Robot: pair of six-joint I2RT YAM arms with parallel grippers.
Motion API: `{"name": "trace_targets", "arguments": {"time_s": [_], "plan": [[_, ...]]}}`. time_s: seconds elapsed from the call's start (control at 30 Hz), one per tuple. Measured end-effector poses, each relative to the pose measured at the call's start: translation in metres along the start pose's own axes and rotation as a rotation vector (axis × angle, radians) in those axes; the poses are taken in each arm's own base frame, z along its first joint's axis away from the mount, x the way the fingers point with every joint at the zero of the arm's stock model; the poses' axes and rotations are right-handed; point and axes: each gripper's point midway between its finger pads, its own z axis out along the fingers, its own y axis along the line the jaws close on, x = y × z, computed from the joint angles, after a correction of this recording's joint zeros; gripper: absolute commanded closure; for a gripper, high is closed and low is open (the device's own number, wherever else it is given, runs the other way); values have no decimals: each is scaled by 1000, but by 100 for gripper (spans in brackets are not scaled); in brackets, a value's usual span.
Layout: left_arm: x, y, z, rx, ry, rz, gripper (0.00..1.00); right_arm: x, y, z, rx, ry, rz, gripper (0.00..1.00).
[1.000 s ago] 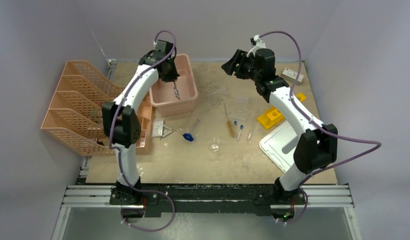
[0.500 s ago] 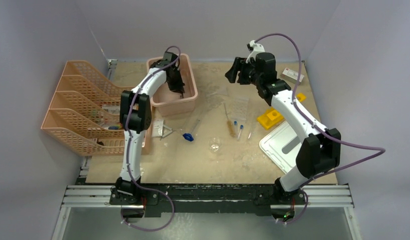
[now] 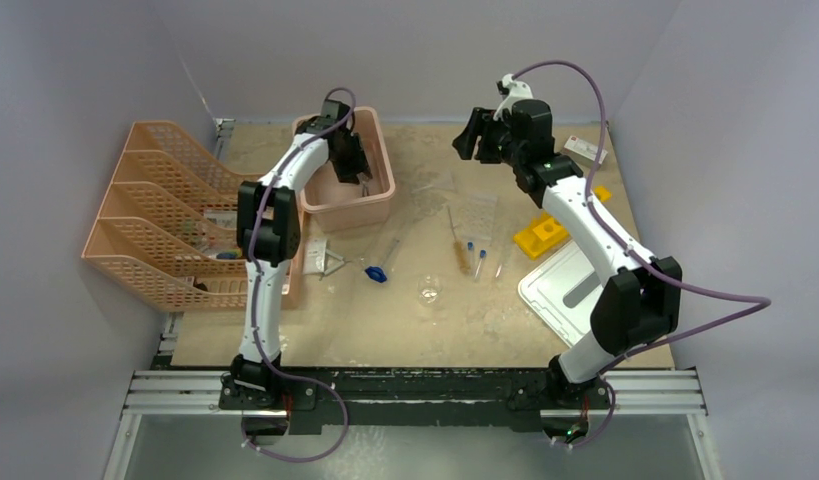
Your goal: Organize the chemistry lab equipment
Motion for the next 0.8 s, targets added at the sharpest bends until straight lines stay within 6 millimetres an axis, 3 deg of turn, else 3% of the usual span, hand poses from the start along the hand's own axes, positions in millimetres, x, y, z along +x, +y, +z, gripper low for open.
{"name": "trace_targets", "arguments": {"time_s": [0.13,0.27,0.43,0.53,0.63,0.8], "plan": [[-4,-3,-9,0,-16,3,57,-1,-3,0,18,-11,3,35],[-16,-13,-32,22,-63,15,53,6,-10,1,41,0,4,34],[-34,-32,-75,68,-142,62,50,17,-15,-1,67,43,6,34],[-32,-52,-109,168,-162,118,49,28,-20,3,83,91,7,34],[-24,-74,-143,281,-178,177,48,49,-28,15,105,166,15,36],[0,-109,-185,411,-234,295,48,108,-45,32,153,351,23,44]]}}
